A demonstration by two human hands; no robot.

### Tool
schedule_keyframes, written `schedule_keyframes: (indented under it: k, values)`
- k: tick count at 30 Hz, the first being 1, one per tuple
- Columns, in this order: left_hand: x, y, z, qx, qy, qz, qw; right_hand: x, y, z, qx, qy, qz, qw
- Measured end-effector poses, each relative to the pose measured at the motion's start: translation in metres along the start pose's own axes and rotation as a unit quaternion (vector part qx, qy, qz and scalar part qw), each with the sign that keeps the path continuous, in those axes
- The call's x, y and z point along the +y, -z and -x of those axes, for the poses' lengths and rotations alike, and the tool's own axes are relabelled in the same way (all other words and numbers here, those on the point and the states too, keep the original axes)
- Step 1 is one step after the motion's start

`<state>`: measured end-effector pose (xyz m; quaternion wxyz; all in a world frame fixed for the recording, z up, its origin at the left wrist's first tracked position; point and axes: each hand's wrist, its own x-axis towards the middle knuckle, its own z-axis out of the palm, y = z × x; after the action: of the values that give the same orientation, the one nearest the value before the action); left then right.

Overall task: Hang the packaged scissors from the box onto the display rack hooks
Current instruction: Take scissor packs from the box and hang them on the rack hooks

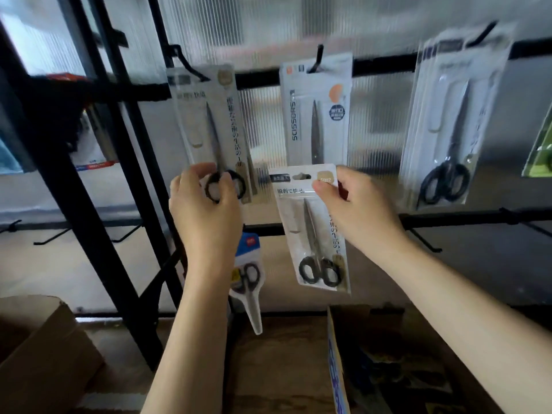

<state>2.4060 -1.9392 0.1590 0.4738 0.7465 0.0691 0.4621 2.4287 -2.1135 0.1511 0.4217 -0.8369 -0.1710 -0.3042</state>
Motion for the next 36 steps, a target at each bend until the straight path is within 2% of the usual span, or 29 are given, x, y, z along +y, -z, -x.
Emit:
schedule_keyframes:
  k: [5, 12, 19, 24, 28, 36]
  values:
    - [0.048, -0.005, -0.027, 0.075, 0.031, 0.049, 0.996, -0.04, 0.023, -0.051, 0.017, 0.048, -0.003, 0.999]
    - [0.085, -0.012, -0.031, 0.181, 0.075, 0.143, 0.97, -0.082, 0.024, -0.097, -0.016, 0.085, -0.06, 0.994]
    - [0.072, 0.005, -0.049, 0.278, 0.03, 0.1, 0.955, -0.114, -0.009, -0.121, -0.083, 0.11, -0.117, 0.984]
    - [0.055, 0.004, -0.053, 0.275, 0.021, -0.022, 0.961, -0.132, -0.026, -0.13, -0.085, 0.113, -0.112, 0.984]
    - [0.033, 0.004, -0.051, 0.232, 0.023, -0.113, 0.966, -0.124, -0.038, -0.136, -0.068, 0.085, -0.075, 0.991]
    - [0.019, -0.006, -0.049, 0.169, 0.028, -0.145, 0.974, -0.111, -0.05, -0.145, -0.078, 0.043, -0.07, 0.994]
